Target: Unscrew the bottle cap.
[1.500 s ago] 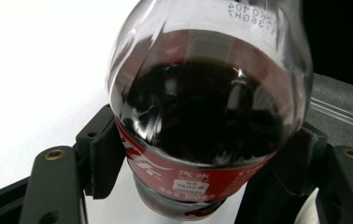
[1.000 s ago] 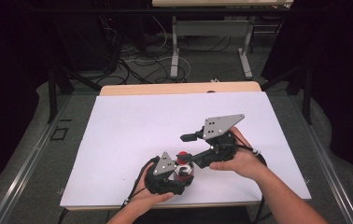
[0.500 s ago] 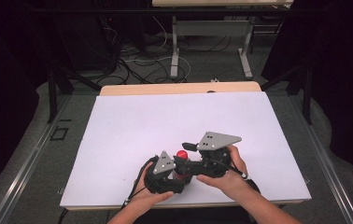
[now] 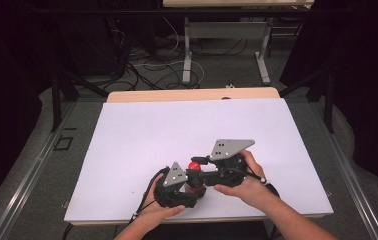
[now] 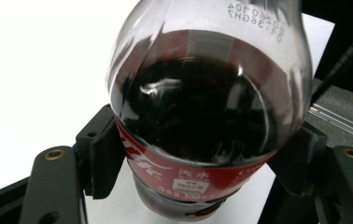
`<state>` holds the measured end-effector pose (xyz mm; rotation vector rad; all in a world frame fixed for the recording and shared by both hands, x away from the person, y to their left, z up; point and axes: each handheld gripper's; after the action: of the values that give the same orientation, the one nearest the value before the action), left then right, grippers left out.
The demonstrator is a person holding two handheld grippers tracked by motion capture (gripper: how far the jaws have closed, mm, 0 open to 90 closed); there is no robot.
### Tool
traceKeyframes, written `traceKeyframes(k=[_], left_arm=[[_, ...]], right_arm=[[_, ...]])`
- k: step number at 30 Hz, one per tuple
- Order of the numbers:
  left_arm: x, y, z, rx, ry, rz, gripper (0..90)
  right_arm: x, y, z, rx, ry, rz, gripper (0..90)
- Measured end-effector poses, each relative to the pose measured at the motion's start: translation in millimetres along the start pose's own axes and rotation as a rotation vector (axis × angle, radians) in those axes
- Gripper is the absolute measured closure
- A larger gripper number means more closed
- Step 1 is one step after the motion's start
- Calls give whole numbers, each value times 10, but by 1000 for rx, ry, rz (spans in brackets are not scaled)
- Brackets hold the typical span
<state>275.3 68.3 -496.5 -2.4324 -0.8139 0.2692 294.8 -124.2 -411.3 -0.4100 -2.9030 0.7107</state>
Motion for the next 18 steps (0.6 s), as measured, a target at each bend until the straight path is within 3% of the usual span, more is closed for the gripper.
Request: traceKeyframes(k=[6,9,10,11,12,15,18], left_arm=[[-17,-10,-7,0,23,18,294],[-32,1,-6,-13,28,22,294],[-38,-2,-9,-9,34,30,294],[-42,-10,-14,0,44,47,294],[-46,-9,-13,4,48,51,294],[-52,9,-1,-7,42,41,294],[-36,1,-1,-6,32,38,293]], right_arm=[[-289,-16,-90,63,-144,-254,610],[-435,3,-131,91,-219,-406,610],[-435,3,-131,91,-219,-406,610],[-514,23,-142,86,-281,-495,609],[-542,33,-143,84,-298,-527,609],[-595,66,-147,85,-336,-586,607],[-580,75,-152,88,-330,-564,576]])
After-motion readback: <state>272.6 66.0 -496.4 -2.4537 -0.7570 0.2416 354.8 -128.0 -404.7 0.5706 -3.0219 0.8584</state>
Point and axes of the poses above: each handheld gripper's, and its own axes: y roughly forward along the jaws, z roughly out of its underside, x roughly to its left, and after that the axes turned 5 degrees about -z, right-handed
